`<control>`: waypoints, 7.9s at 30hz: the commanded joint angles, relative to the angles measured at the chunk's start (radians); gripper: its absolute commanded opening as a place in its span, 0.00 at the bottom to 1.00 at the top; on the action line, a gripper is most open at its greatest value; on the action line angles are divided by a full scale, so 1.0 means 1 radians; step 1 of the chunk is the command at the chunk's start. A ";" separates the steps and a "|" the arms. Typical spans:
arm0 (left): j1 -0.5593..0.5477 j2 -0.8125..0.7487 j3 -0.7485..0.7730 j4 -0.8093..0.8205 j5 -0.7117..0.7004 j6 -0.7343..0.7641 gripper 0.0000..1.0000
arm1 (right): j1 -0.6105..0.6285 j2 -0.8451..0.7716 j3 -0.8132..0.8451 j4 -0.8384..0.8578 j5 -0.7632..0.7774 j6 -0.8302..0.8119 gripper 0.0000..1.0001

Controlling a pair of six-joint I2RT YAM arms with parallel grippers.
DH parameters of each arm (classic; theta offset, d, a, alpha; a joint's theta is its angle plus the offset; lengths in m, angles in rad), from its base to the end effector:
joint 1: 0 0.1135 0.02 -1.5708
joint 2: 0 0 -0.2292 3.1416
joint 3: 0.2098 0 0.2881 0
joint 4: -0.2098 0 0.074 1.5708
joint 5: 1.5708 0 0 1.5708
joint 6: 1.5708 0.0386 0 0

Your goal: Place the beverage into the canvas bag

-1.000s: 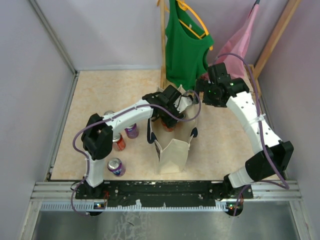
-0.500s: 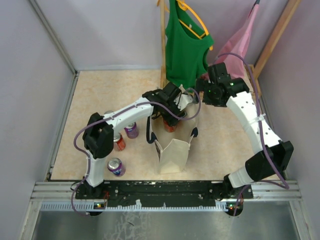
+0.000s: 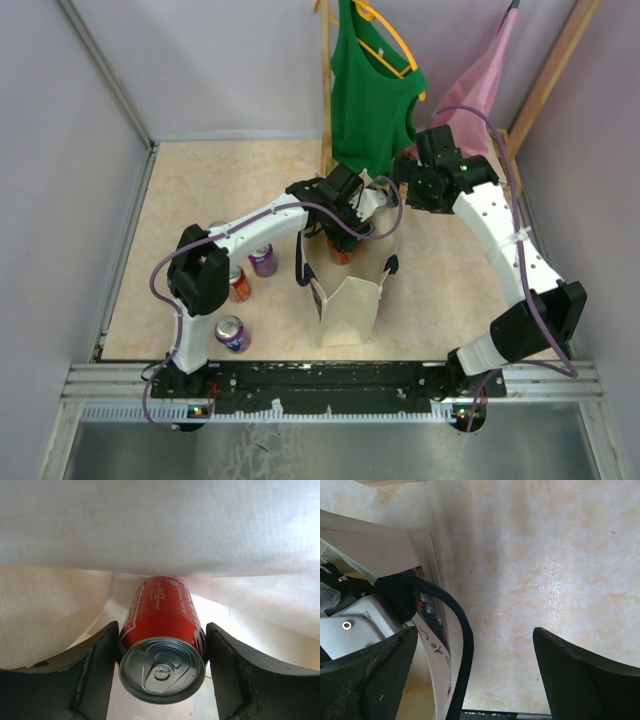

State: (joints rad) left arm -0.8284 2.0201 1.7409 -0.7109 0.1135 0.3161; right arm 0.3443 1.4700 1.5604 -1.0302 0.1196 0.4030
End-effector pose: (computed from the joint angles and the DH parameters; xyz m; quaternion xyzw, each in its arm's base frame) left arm 0.3136 -0.3482 0.2060 0.5317 0.7954 -0.1250 0.2627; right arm 0.3201 0.1099 0.3360 0.0464 0.9480 0.0602 0.3091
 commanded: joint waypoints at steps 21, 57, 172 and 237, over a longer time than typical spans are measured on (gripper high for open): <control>-0.008 -0.125 0.126 0.107 0.002 -0.046 0.94 | 0.012 0.041 0.071 0.057 -0.069 -0.008 0.99; 0.488 -0.468 -0.045 0.264 -0.225 -0.140 0.91 | 0.012 0.019 0.062 0.122 -0.101 -0.034 0.98; 0.048 -0.215 0.285 -0.510 0.193 0.219 0.00 | 0.012 -0.161 -0.197 0.090 -0.141 -0.112 0.98; 0.036 -0.087 -0.081 -0.197 -0.145 0.086 0.00 | 0.012 -0.197 -0.189 0.032 -0.106 -0.096 0.99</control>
State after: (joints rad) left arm -0.7944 1.9411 1.6844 -0.9569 0.0864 0.4149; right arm 0.3511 1.3186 1.3502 -1.0042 0.0219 0.3099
